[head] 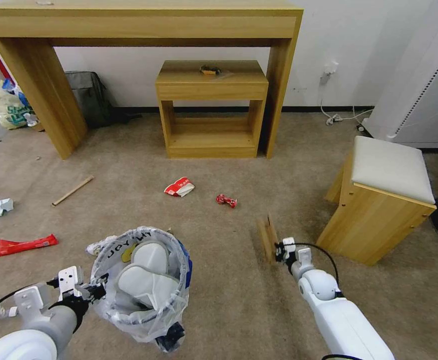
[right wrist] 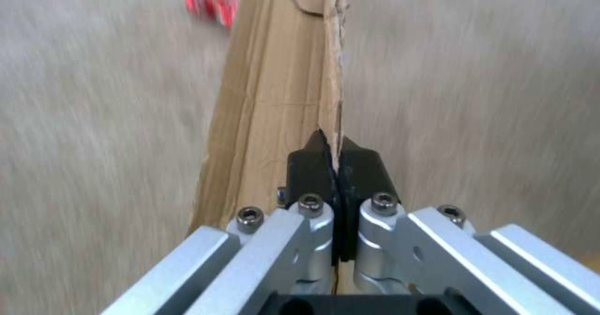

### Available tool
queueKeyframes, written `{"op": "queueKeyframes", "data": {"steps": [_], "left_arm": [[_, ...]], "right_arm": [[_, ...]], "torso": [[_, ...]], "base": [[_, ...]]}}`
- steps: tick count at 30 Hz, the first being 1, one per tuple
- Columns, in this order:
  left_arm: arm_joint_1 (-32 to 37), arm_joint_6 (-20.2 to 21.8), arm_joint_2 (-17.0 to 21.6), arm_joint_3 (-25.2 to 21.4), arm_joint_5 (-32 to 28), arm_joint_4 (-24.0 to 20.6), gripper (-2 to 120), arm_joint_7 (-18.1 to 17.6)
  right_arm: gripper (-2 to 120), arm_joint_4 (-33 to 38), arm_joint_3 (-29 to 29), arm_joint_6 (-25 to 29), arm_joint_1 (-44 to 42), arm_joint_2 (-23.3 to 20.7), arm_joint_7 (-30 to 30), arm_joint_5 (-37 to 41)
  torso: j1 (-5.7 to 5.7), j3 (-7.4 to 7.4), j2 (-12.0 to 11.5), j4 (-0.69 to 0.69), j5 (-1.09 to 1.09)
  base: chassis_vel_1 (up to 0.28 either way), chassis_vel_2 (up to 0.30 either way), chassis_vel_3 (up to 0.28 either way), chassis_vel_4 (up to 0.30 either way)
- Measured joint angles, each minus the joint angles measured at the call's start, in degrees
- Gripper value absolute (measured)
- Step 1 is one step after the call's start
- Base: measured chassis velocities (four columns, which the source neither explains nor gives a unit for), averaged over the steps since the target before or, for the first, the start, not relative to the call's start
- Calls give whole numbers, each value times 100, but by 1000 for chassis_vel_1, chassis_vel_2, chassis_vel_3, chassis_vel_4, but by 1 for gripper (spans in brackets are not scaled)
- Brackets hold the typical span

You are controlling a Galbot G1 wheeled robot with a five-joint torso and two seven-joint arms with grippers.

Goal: Pick up the trash bin and place the garbage on the floor into it.

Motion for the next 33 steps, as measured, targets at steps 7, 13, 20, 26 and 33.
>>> {"op": "queueKeyframes", "data": {"steps": [7,13,20,26,33], "left_arm": [[-72,0,18,40,99,103,0,-1],[-188,0,37,129,199,205,0,-12],[-256,0,77,204,237,261,0,-50],[-322,0,86,323,314,292,0,-88],[-305,0,87,395,380,257,0,-111]], "right_arm": [[0,1434,-140,-22,-8,-575,-223,265],[0,3069,-514,-353,-86,-1112,-368,1061],[0,4091,-1195,-172,71,-1361,-480,1877],[0,4304,-2288,40,575,-1371,-612,2147],[0,3686,-3396,204,1194,-1023,-746,1854]], "torso": [[0,0,0,0,-2],[0,0,0,1,-1],[0,0,0,0,-1],[0,0,1,1,-2],[0,0,1,1,-1]], "base": [[0,0,0,0],[0,0,0,0],[0,0,0,0],[0,0,0,0],[0,0,0,0]]}}
